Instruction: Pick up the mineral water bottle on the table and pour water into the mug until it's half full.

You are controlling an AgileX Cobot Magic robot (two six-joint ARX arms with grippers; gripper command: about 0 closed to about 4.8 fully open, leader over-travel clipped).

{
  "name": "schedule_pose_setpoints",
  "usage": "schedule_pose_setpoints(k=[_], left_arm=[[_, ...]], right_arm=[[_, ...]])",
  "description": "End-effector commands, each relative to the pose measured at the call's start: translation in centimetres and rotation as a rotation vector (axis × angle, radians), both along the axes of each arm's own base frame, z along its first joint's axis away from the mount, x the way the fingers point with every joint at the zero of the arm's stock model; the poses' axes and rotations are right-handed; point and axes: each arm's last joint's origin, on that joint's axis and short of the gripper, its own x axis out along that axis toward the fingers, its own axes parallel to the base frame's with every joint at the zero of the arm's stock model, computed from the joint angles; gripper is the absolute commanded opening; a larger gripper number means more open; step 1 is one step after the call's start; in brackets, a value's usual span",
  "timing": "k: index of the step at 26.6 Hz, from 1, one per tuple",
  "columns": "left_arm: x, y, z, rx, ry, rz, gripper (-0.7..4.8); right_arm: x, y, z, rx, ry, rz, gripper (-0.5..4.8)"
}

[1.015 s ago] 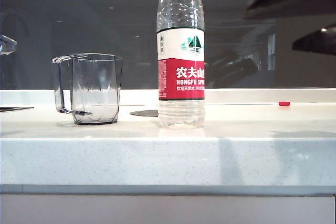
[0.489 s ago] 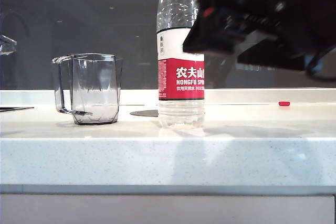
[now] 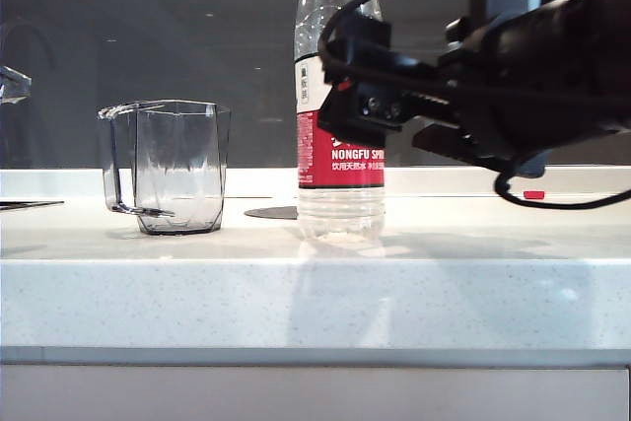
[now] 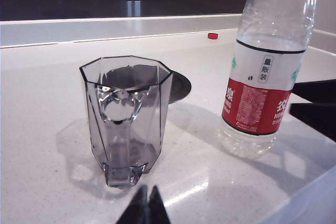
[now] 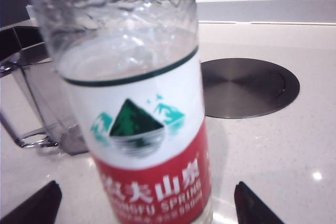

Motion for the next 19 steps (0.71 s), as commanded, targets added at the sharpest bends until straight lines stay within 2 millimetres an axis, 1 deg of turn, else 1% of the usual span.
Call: schedule_pose_setpoints(k=[1, 6, 9, 14, 19], left_arm=[[0.0, 0.0, 0.2, -0.006, -0.011, -0.004, -0.04], [0.0, 0.0, 0.2, -0.007, -0.012, -0.003, -0.04], [0.0, 0.0, 0.2, -0.006, -0.011, -0.003, -0.04], [0.0, 0.0, 0.2, -0.007, -0.012, -0.005, -0.04], [0.0, 0.0, 0.2, -0.006, -0.011, -0.004, -0.04]], right_arm=[[1.0, 0.8, 0.6, 0.025, -0.023, 0.042, 4.79], [2.3, 1.7, 0.6, 0.000, -0.031, 0.021, 4.79], [2.9, 1.8, 0.2, -0.007, -0.025, 0.006, 4.79], [4.3, 1.9, 0.4, 0.000, -0.030, -0.018, 4.79], [4.8, 2.0, 0.4, -0.002, -0.027, 0.008, 4.79]])
